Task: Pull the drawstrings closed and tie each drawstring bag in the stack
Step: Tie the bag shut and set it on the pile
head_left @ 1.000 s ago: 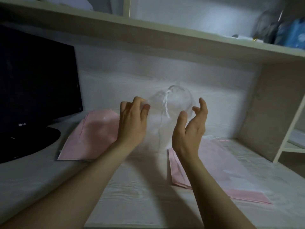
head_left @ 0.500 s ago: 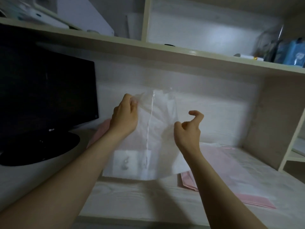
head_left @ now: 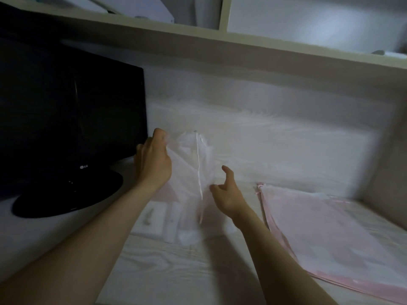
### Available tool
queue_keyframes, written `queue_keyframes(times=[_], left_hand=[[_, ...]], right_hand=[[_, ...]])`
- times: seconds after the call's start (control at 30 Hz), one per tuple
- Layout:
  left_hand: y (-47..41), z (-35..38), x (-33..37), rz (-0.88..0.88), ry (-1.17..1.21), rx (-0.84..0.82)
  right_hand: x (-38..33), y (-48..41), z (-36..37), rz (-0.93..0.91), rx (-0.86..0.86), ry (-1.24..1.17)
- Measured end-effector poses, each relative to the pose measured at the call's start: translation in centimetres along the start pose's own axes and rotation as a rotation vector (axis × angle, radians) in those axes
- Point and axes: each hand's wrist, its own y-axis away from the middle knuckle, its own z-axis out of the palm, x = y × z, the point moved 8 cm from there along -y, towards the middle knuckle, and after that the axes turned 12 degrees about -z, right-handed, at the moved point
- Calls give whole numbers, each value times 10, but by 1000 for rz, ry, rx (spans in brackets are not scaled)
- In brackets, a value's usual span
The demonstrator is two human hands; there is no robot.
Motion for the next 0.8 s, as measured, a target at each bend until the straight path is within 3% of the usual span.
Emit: queue_keyframes(times=[0.2, 0.33, 0.53, 0.63, 0.8], left_hand=[[-27, -5, -17, 53, 65, 178], [-27, -5, -26, -64, 7, 218], [-7, 60, -40, -118, -322, -271], [6, 81, -46, -77, -428, -410], [18, 109, -66, -54, -569, -614]], right_hand=[[-20, -18, 15, -280, 140, 134], [-16, -20, 17, -337, 289, 166], [-8, -15, 16, -234, 419, 218], [-10, -11, 15, -243, 473, 242], [1, -11, 25, -270, 325, 468]])
